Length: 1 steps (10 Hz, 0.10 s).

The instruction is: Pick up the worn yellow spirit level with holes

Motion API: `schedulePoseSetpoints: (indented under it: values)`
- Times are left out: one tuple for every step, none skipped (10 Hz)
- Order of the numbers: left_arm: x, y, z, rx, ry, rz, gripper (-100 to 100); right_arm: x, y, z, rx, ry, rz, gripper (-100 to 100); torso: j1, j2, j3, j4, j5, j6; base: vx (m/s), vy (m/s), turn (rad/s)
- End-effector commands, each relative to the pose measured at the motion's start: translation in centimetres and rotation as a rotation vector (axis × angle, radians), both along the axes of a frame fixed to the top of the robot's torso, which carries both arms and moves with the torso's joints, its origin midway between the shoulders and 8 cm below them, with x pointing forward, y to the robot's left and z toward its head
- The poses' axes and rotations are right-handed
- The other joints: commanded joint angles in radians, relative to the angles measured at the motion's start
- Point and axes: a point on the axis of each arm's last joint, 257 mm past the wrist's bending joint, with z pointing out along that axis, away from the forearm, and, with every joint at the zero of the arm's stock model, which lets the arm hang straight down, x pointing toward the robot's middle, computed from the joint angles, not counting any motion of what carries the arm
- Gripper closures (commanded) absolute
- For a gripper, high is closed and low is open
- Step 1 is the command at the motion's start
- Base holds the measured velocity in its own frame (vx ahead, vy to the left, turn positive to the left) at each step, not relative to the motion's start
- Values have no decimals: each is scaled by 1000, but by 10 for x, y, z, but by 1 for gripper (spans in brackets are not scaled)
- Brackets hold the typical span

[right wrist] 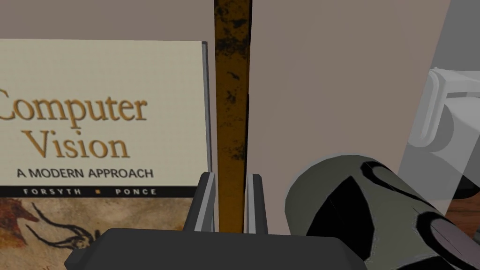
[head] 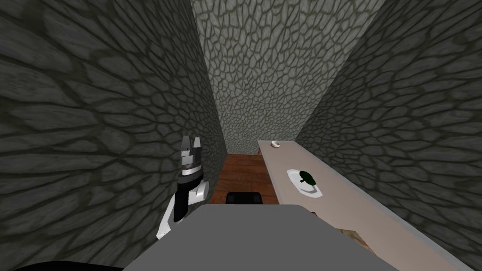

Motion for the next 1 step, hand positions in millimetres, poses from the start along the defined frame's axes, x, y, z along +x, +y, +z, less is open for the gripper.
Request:
schedulePoseSetpoints:
  values:
    - [0, 0, 0, 0, 0, 0, 0, 0, 0, 0, 0, 0, 0, 0, 0, 0, 0, 0, 0, 0, -5, 4, -3]
